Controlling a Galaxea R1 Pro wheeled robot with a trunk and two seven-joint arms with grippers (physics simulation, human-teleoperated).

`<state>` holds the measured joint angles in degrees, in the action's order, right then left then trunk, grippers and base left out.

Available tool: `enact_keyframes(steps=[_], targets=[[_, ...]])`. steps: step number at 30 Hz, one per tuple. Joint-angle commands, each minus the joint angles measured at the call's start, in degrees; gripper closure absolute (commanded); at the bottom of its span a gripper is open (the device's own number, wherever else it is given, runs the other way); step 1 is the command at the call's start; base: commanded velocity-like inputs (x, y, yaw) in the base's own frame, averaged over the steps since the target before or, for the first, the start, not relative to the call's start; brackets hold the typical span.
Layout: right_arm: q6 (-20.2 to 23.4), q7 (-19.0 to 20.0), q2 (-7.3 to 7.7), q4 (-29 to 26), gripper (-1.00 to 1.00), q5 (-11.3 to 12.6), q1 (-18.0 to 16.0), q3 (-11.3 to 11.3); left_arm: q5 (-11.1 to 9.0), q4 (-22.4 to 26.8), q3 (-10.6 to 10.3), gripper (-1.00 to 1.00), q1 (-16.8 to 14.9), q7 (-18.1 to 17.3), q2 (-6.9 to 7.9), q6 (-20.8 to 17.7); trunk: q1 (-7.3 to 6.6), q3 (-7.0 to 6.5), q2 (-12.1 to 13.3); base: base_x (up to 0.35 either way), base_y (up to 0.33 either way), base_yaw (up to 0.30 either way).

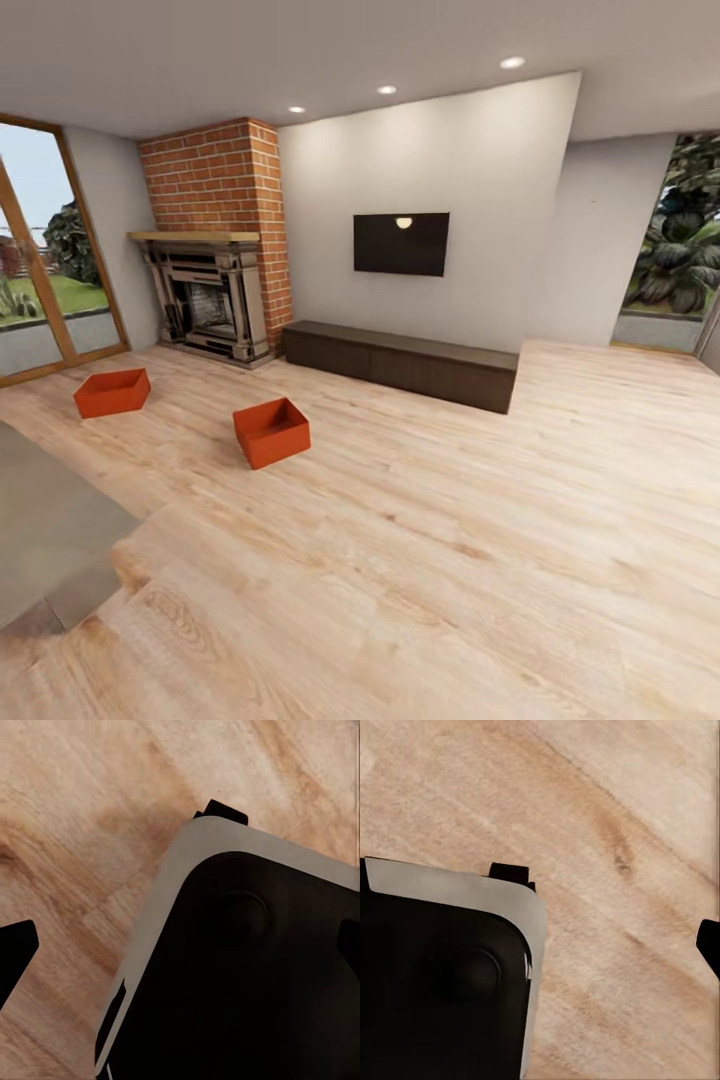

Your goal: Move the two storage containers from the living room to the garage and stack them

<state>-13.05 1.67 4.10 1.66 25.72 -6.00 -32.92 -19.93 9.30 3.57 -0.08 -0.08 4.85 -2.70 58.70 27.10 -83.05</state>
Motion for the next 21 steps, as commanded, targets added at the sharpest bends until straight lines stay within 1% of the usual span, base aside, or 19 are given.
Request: enact_keyframes(steps=[1, 9, 12, 21], targets=[[-0.33, 0.18, -0.01, 0.18, -1.0, 0.55, -0.06, -0.48, -0.02, 0.11, 0.35, -1.0, 0.0, -0.01, -0.02, -0.28, 0.03, 0.06, -0.03, 0.324, -0.1, 0.008], [-0.32, 0.1, 0.02, 0.19, -1.0, 0.56, -0.06, -0.48, -0.02, 0.11, 0.3, -1.0, 0.0, -0.01, -0.02, -0.35, 0.03, 0.06, -0.03, 0.324, -0.1, 0.002], [-0.32, 0.15, 0.37, 0.19, -1.0, 0.56, -0.06, -0.54, 0.03, 0.11, 0.3, -1.0, 0.0, -0.01, -0.02, -0.42, 0.03, 0.06, -0.03, 0.324, -0.097, 0.0], [-0.32, -0.14, 0.18, 0.18, -1.0, 0.59, -0.06, -0.5, 0.07, 0.11, 0.3, -1.0, 0.0, -0.01, -0.02, -0.39, 0.03, 0.06, -0.03, 0.324, -0.097, 0.011]])
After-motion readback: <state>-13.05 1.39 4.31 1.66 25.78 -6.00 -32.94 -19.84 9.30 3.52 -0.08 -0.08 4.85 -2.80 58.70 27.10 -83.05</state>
